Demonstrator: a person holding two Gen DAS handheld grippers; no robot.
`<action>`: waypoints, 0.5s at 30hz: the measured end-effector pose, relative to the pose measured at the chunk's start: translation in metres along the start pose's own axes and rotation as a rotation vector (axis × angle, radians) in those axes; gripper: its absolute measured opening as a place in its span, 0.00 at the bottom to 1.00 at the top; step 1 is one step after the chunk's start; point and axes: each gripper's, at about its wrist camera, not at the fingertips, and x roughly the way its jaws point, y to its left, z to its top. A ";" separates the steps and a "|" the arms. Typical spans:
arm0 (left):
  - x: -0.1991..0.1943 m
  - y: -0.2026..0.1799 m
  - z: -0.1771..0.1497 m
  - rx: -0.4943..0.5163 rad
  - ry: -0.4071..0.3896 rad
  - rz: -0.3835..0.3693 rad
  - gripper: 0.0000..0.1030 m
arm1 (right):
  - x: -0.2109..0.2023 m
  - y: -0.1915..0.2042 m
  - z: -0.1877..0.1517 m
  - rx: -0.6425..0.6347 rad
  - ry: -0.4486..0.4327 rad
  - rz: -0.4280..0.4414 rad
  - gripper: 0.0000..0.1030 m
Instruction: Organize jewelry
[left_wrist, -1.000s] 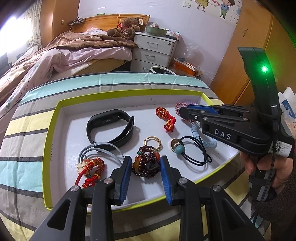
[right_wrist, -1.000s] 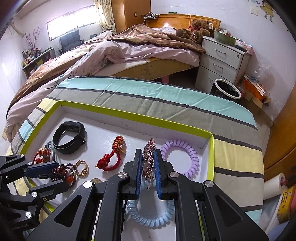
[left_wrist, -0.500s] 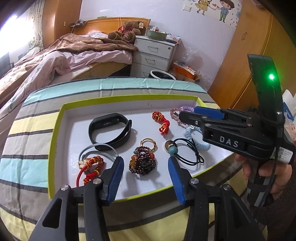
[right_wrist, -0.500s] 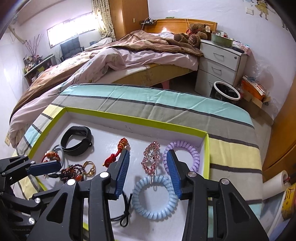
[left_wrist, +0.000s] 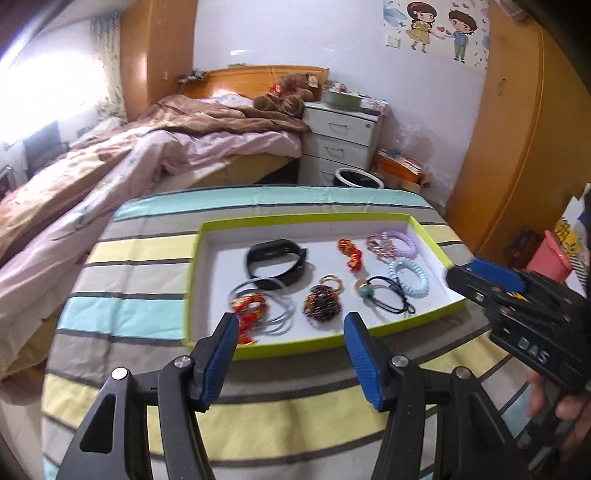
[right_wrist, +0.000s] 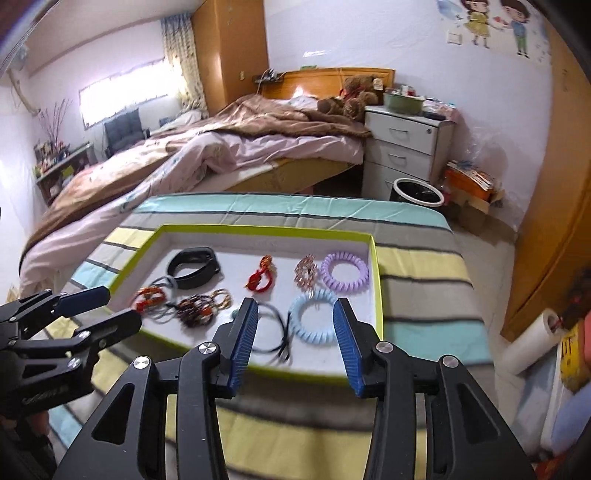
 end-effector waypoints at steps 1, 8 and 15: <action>-0.005 0.001 -0.002 0.004 -0.010 0.011 0.57 | -0.007 0.002 -0.005 0.011 -0.007 -0.010 0.42; -0.029 0.008 -0.017 0.000 -0.043 0.091 0.57 | -0.046 0.013 -0.025 0.028 -0.057 -0.067 0.43; -0.043 0.010 -0.029 -0.007 -0.061 0.130 0.57 | -0.072 0.035 -0.041 -0.001 -0.088 -0.099 0.44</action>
